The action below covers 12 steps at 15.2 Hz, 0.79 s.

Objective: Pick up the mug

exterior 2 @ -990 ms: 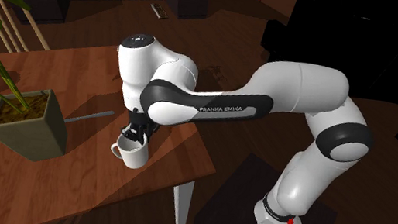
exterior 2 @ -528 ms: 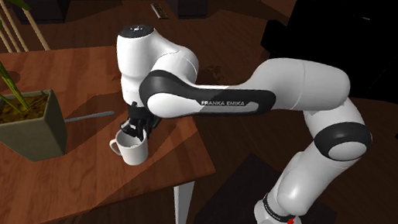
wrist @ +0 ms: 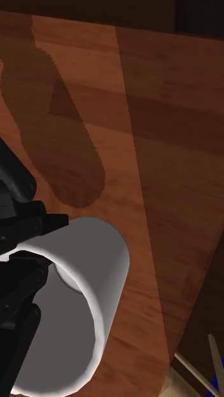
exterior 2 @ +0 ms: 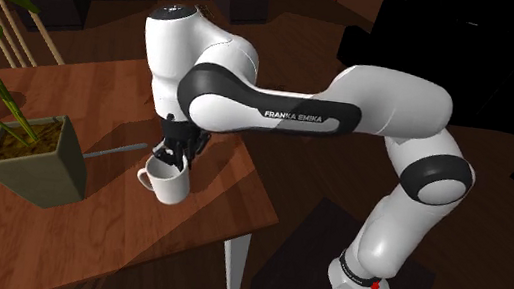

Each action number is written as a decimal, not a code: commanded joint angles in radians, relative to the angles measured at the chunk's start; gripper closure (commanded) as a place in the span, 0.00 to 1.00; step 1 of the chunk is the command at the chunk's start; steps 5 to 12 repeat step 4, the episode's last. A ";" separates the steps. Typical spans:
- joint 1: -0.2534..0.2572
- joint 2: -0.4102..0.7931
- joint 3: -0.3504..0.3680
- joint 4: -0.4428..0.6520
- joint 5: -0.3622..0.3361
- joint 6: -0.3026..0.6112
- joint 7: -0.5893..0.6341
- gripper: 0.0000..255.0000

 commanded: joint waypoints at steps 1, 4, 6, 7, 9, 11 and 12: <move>0.002 0.016 0.003 0.049 -0.008 -0.035 0.005 1.00; 0.004 0.024 0.005 0.074 -0.012 -0.053 0.008 1.00; 0.004 0.024 0.005 0.074 -0.012 -0.053 0.008 1.00; 0.004 0.024 0.005 0.074 -0.012 -0.053 0.008 1.00; 0.004 0.024 0.005 0.074 -0.012 -0.053 0.008 1.00; 0.004 0.024 0.005 0.074 -0.012 -0.053 0.008 1.00; 0.004 0.024 0.005 0.074 -0.012 -0.053 0.008 1.00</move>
